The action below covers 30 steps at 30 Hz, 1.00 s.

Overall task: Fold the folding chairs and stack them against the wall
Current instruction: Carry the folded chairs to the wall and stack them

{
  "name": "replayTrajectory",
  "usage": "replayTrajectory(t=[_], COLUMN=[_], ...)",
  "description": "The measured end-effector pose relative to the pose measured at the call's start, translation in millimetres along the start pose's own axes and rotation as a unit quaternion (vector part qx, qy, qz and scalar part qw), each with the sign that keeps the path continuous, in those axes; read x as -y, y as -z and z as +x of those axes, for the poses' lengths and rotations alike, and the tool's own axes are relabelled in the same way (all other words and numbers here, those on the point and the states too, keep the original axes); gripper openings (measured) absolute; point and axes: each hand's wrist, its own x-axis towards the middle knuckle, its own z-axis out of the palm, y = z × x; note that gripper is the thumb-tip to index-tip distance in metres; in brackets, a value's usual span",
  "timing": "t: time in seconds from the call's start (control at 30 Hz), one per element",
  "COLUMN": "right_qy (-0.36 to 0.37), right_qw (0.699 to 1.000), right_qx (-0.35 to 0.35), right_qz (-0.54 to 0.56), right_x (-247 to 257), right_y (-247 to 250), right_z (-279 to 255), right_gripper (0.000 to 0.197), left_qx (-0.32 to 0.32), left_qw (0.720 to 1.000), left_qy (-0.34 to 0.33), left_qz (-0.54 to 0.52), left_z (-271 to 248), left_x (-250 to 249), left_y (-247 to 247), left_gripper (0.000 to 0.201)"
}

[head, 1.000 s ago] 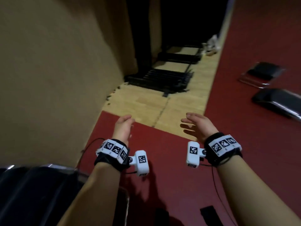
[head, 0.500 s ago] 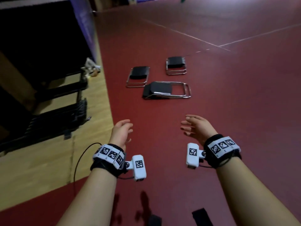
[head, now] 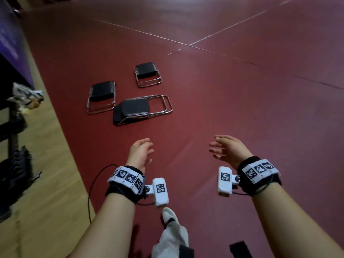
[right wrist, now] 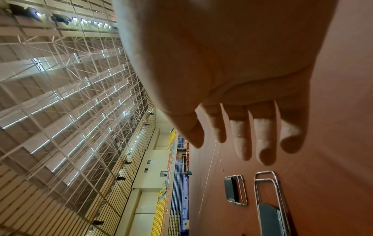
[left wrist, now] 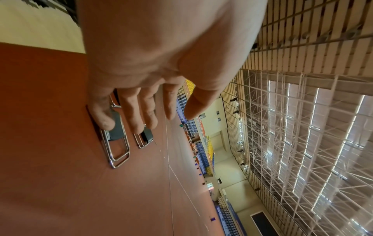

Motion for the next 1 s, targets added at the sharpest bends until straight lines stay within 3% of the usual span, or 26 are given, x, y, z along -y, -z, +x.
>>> replayTrajectory(t=[0.3,0.57,0.67,0.83,1.0], right_qy=[-0.007,-0.031,-0.037,-0.049,-0.074], right_qw=[0.999,0.997,0.998,0.998,0.99], right_qx=[-0.044,-0.061,-0.043,0.025,0.102], right_qz=[0.022,0.028,0.013,-0.024,-0.071], right_x=[89,155,181,234,255], right_y=[-28,-11,-14,-63,-162], right_z=[198,342,413,532,613], right_gripper=[0.02,0.02,0.02,0.019,0.017], left_qx=[0.016,0.062,0.036,-0.035,-0.131], left_qw=[1.0,0.997,0.998,0.999,0.989], left_qy=[0.017,0.016,0.02,0.04,0.059], left_qz=[0.016,0.043,0.043,0.001,-0.031], left_z=[214,350,401,479,537], left_x=[-90,-159,-175,-208,-219], left_y=[-84,-192,-221,-215,-146], left_gripper=[0.017,0.016,0.017,0.018,0.02])
